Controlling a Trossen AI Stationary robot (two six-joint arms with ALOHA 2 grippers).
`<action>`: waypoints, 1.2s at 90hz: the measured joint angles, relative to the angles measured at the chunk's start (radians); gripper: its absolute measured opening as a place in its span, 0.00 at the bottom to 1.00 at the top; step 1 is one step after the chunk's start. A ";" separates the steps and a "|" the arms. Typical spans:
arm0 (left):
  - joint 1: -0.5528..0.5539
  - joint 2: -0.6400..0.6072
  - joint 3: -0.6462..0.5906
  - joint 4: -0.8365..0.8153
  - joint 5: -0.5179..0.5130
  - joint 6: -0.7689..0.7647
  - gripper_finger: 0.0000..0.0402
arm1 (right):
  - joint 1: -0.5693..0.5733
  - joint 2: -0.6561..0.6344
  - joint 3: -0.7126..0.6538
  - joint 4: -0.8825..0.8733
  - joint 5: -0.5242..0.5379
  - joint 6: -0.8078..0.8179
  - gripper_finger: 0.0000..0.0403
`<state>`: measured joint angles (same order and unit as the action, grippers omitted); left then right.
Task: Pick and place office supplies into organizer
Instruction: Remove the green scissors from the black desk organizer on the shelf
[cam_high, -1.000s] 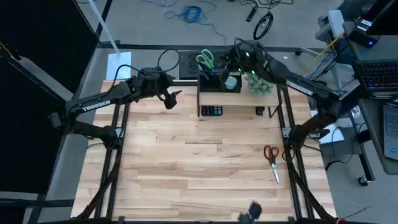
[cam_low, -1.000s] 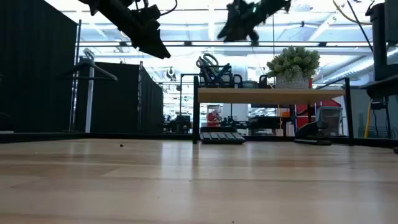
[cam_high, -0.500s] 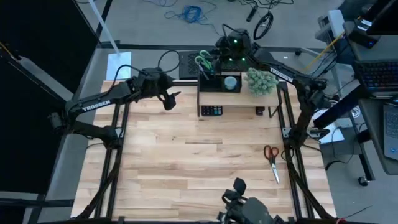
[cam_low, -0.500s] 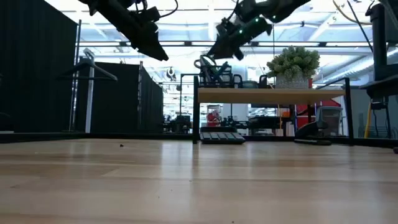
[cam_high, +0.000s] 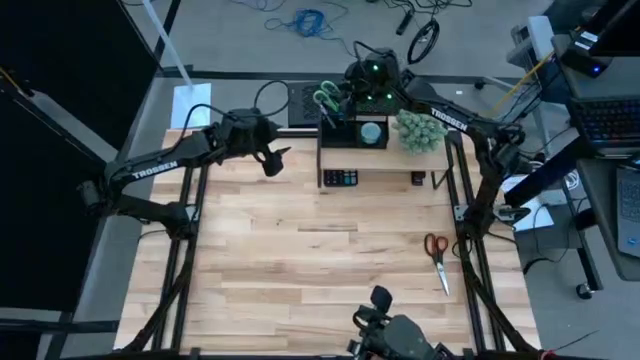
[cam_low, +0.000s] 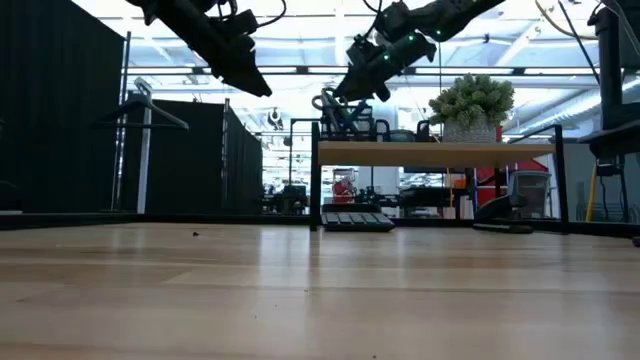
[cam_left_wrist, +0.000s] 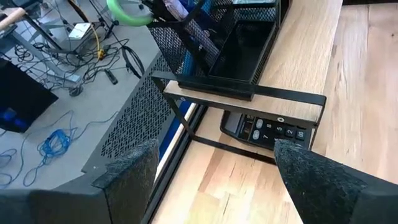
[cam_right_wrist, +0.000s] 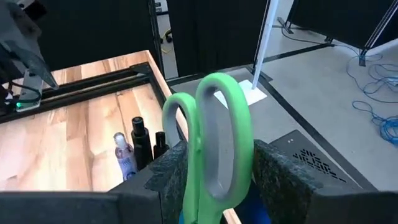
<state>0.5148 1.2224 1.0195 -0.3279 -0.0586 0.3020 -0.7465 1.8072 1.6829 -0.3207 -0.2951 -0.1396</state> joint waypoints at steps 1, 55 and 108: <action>0.000 0.000 0.000 0.000 0.000 0.000 0.77 | 0.000 0.000 0.000 0.000 0.000 -0.001 0.38; 0.000 0.000 0.000 -0.004 0.001 0.000 0.77 | 0.009 -0.010 0.017 -0.003 0.011 0.016 0.03; 0.000 0.000 0.000 0.002 0.001 -0.001 0.77 | 0.095 -0.013 0.382 -0.209 0.167 -0.043 0.03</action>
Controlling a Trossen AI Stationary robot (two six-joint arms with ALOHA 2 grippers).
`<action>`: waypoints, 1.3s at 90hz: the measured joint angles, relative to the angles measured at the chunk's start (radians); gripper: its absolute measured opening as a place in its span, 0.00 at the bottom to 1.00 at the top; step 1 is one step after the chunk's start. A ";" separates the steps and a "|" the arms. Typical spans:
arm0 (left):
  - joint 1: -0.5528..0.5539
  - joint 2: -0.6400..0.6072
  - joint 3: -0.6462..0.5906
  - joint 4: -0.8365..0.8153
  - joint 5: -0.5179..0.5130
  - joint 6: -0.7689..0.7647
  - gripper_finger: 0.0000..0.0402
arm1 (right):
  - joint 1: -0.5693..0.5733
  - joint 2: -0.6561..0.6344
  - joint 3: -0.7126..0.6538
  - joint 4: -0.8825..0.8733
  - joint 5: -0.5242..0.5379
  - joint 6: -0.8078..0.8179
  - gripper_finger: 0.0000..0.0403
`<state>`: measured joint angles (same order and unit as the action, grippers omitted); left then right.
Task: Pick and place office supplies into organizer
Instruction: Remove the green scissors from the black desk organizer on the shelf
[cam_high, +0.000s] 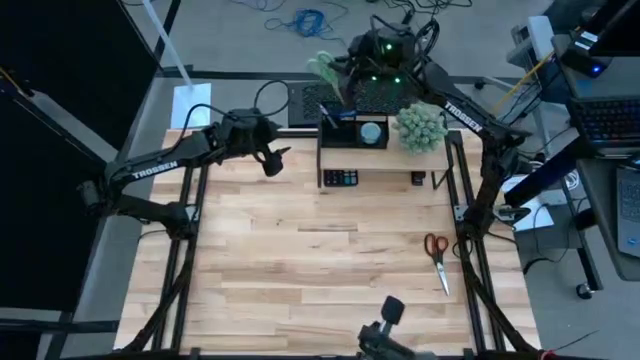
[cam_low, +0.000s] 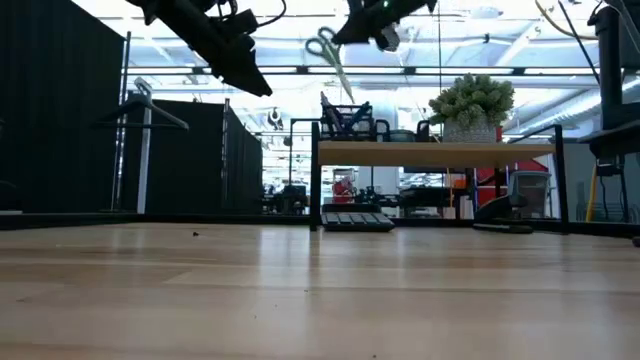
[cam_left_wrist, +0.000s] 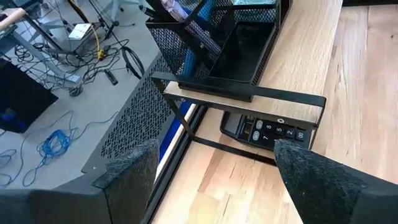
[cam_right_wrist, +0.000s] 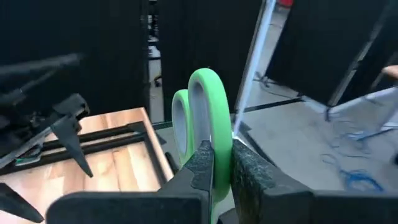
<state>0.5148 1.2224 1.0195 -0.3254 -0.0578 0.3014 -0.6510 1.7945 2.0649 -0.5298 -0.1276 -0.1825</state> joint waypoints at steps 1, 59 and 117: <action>0.000 0.000 0.000 0.000 0.000 0.000 0.77 | 0.005 -0.001 0.008 -0.014 0.009 -0.007 0.03; 0.000 0.000 0.000 -0.004 -0.030 -0.006 0.77 | 0.491 -0.018 0.166 -0.866 0.440 0.303 0.03; 0.000 0.000 0.000 0.001 -0.030 -0.007 0.77 | 0.947 -0.030 -0.465 -1.040 0.344 1.477 0.03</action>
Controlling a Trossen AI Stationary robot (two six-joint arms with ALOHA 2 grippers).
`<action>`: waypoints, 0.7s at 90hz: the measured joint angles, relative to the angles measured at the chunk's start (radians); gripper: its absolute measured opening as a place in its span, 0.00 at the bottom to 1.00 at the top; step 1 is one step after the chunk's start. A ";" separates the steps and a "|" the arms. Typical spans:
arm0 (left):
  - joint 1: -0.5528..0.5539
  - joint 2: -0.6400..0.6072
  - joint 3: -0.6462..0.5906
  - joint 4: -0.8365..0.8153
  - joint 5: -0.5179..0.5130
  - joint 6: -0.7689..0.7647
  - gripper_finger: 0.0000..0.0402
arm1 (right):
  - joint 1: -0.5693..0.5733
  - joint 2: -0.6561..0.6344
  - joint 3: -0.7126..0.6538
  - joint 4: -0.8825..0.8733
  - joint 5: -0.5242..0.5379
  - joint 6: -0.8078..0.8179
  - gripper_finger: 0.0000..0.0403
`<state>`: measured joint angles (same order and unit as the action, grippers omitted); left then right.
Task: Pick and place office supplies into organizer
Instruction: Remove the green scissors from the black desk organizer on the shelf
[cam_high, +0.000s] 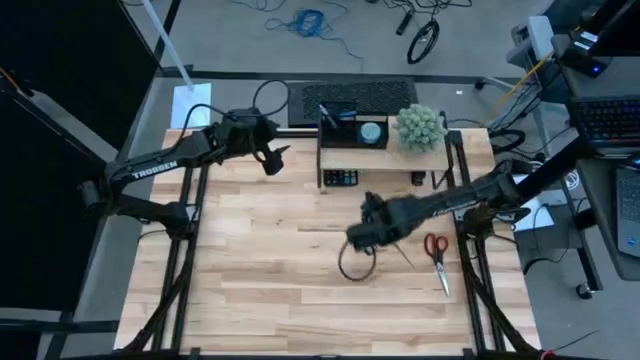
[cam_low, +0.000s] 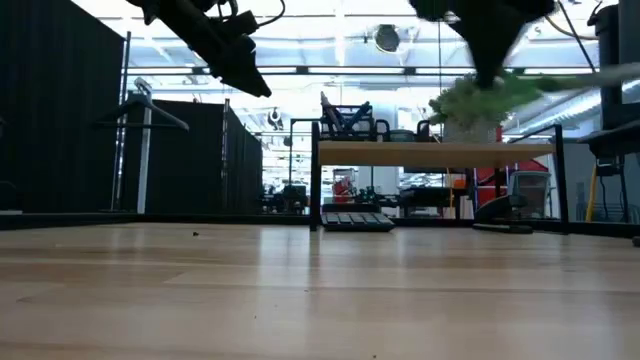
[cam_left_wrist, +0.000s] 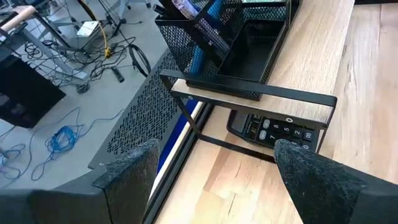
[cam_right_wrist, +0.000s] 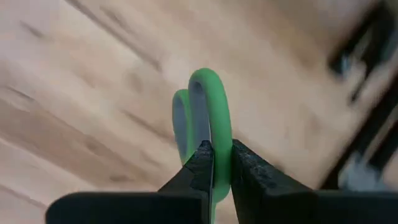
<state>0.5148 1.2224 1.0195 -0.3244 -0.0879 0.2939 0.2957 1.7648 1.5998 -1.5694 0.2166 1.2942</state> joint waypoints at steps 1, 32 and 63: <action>0.000 0.000 0.000 0.000 0.000 0.000 0.77 | 0.006 -0.001 -0.012 0.001 -0.007 0.013 0.03; 0.000 0.000 0.000 0.003 0.000 -0.001 0.77 | 0.119 -0.040 -0.254 -0.002 -0.172 0.233 0.03; 0.000 0.000 0.000 0.002 0.000 0.000 0.77 | 0.178 -0.040 -0.508 -0.002 -0.246 0.272 0.03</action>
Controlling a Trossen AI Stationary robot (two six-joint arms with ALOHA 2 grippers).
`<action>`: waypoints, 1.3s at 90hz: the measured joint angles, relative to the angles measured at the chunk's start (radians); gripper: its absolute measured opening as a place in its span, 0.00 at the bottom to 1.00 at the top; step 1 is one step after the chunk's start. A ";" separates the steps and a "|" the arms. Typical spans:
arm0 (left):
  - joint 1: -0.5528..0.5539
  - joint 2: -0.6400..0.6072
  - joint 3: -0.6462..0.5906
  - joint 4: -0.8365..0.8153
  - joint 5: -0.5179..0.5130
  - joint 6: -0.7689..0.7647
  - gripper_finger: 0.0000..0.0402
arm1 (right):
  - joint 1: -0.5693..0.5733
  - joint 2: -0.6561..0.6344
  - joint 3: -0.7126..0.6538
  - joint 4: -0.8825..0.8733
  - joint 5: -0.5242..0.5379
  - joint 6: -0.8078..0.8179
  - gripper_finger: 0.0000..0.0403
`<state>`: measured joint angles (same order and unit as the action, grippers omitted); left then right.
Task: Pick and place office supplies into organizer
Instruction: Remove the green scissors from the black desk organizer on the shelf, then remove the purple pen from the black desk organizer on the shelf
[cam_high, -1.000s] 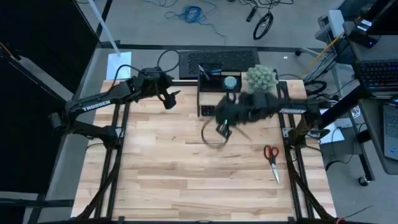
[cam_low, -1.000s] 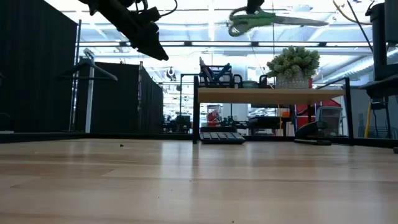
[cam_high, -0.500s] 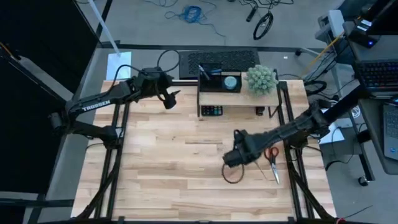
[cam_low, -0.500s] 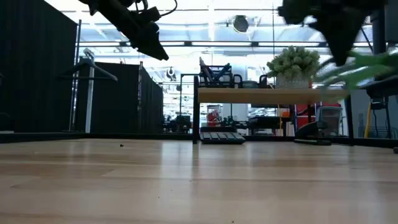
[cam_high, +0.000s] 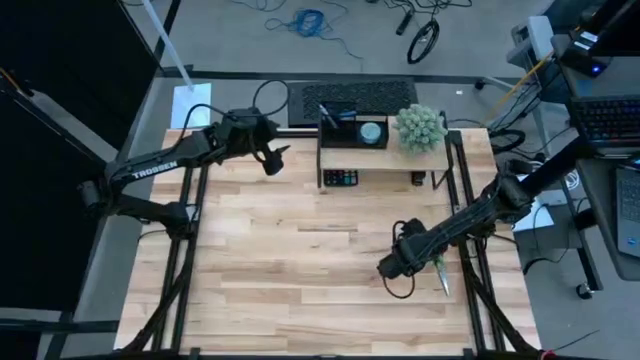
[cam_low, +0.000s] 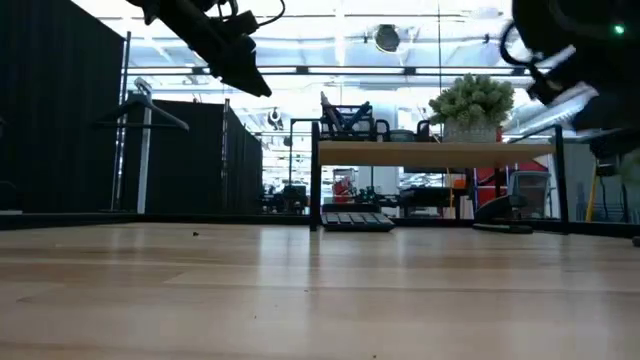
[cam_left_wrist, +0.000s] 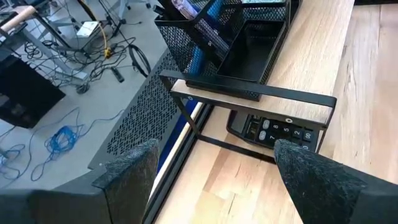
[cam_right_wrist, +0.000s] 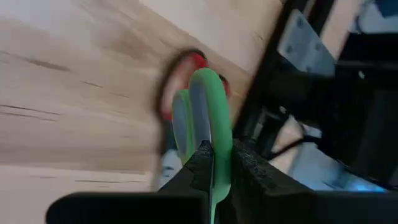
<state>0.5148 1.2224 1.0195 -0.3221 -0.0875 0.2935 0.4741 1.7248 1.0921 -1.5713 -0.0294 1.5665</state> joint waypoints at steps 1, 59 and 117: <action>0.000 0.000 0.000 0.000 0.000 0.000 0.77 | 0.003 0.000 -0.006 0.000 0.000 0.000 0.03; 0.000 0.000 0.000 0.013 0.000 0.000 0.77 | 0.032 0.001 -0.137 0.159 -0.015 0.140 0.14; 0.000 0.000 0.000 0.007 0.005 0.000 0.77 | 0.013 -0.097 0.072 0.085 0.153 0.137 0.57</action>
<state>0.5148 1.2228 1.0196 -0.3149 -0.0826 0.2935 0.4869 1.6277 1.1645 -1.4860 0.1235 1.7031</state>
